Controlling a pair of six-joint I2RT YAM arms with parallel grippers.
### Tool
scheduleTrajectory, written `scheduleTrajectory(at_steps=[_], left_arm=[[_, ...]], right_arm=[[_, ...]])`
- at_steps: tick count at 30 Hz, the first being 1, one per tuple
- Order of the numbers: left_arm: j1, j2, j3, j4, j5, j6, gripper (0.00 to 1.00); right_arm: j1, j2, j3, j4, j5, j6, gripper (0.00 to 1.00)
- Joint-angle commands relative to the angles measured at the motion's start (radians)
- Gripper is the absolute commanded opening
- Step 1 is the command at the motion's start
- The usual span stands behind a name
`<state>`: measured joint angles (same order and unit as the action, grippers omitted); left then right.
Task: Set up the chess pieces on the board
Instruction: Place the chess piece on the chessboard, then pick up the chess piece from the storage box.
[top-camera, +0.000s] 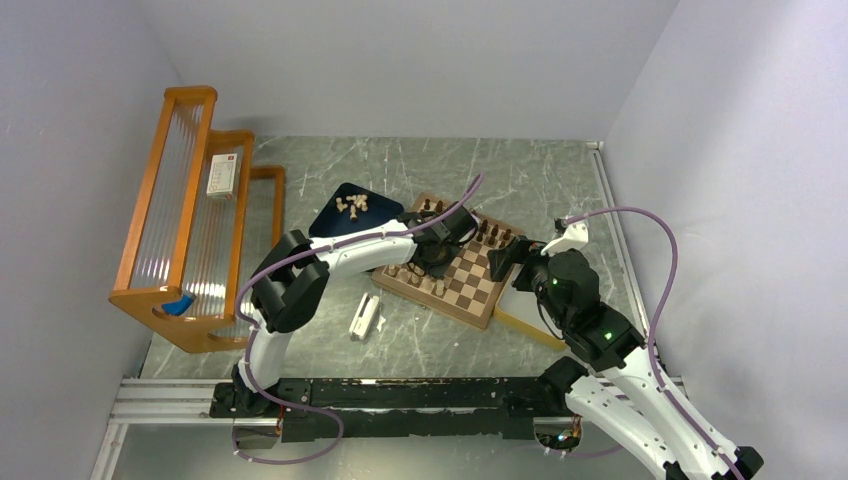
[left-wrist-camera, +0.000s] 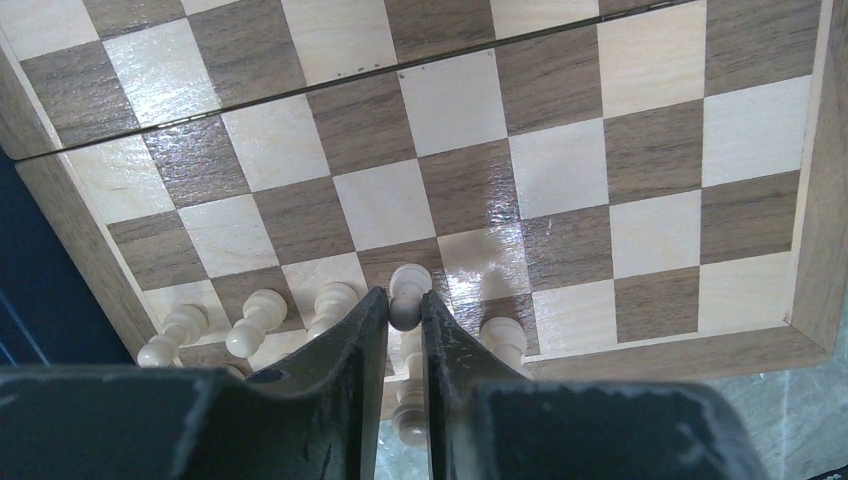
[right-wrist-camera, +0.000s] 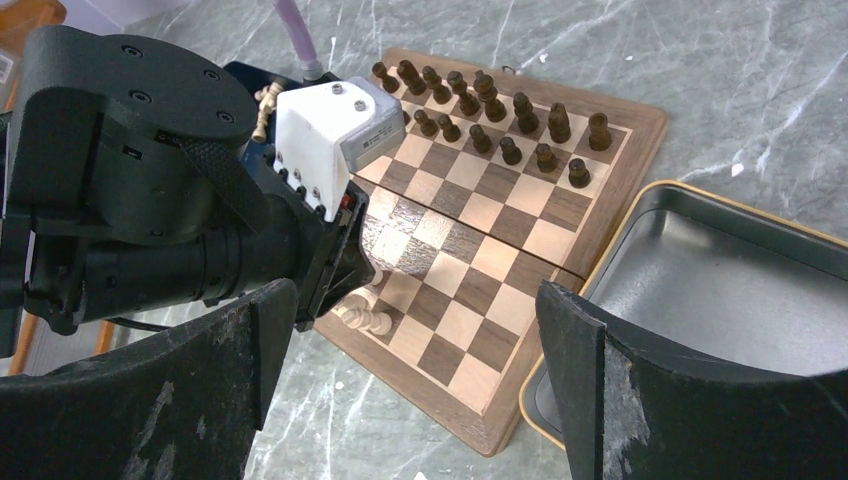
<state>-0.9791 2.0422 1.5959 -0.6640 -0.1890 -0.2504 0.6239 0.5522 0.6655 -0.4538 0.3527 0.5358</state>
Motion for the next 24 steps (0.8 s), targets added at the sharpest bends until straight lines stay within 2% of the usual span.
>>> scheduleTrajectory(at_steps=[1, 13, 19, 24], left_arm=[[-0.006, 0.014, 0.029, -0.020, 0.015, 0.003, 0.26], [-0.006, 0.035, 0.136, -0.036, -0.026, 0.027, 0.35], [0.012, 0.018, 0.171, -0.046, -0.060, 0.032, 0.36], [0.075, -0.023, 0.167, -0.035, -0.035, 0.027, 0.34]], right_arm=[[0.004, -0.001, -0.007, 0.027, 0.000, 0.006, 0.94], [0.004, 0.000, -0.007, 0.030, 0.000, 0.006, 0.94], [0.004, -0.004, -0.001, 0.026, 0.006, 0.001, 0.94], [0.004, -0.006, 0.000, 0.027, 0.006, -0.004, 0.94]])
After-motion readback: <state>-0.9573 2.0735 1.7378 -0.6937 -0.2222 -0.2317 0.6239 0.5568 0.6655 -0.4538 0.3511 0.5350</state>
